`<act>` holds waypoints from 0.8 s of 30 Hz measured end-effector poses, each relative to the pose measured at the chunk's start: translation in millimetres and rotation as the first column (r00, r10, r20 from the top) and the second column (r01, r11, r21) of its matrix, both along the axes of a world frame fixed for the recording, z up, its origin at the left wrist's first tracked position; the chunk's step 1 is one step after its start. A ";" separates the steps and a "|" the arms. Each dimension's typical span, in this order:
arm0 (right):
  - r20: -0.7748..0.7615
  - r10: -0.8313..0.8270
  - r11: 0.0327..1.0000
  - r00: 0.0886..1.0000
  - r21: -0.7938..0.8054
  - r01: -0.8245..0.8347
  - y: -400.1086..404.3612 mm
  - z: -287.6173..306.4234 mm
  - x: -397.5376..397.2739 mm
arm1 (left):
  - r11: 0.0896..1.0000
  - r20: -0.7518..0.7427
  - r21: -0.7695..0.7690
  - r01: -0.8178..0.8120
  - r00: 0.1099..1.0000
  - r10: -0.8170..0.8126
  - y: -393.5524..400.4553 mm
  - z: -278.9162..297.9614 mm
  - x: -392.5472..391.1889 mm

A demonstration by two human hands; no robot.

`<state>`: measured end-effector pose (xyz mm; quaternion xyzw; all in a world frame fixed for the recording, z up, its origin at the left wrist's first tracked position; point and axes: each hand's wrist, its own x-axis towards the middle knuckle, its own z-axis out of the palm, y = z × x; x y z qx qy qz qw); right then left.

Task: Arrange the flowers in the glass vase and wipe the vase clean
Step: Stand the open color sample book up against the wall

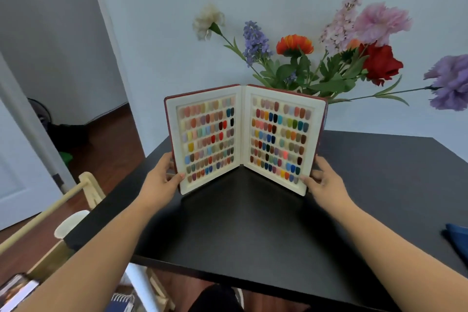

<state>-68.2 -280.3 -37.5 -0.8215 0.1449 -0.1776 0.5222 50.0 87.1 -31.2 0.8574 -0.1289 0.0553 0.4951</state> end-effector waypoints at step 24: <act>0.046 0.038 0.999 0.998 0.023 -0.039 101.3 -6.4 218.2 | 0.922 0.006 0.063 -0.382 0.924 0.383 64.5 -16.4 86.8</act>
